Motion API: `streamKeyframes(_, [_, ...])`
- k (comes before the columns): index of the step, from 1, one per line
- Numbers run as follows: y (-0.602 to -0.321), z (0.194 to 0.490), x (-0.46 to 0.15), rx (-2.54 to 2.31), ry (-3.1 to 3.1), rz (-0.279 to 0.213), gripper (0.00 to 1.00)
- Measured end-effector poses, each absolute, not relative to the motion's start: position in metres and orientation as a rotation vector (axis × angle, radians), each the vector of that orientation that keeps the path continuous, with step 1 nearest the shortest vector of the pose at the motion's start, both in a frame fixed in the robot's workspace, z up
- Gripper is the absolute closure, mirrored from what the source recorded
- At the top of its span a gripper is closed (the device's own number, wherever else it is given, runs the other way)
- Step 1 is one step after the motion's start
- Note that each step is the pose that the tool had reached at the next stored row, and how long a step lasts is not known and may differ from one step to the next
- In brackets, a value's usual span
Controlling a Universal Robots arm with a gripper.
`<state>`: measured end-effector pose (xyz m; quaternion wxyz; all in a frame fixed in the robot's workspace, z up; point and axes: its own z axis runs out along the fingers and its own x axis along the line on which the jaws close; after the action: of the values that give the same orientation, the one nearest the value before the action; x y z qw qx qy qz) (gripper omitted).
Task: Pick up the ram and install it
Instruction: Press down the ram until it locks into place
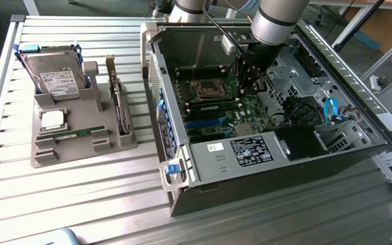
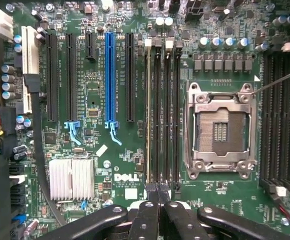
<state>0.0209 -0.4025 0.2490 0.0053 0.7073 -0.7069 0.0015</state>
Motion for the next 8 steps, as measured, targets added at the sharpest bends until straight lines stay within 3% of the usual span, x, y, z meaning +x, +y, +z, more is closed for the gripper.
streamKeyframes(8, [-0.406, 0.236, 0.021, 2.215, -2.213, 0.004, 0.89])
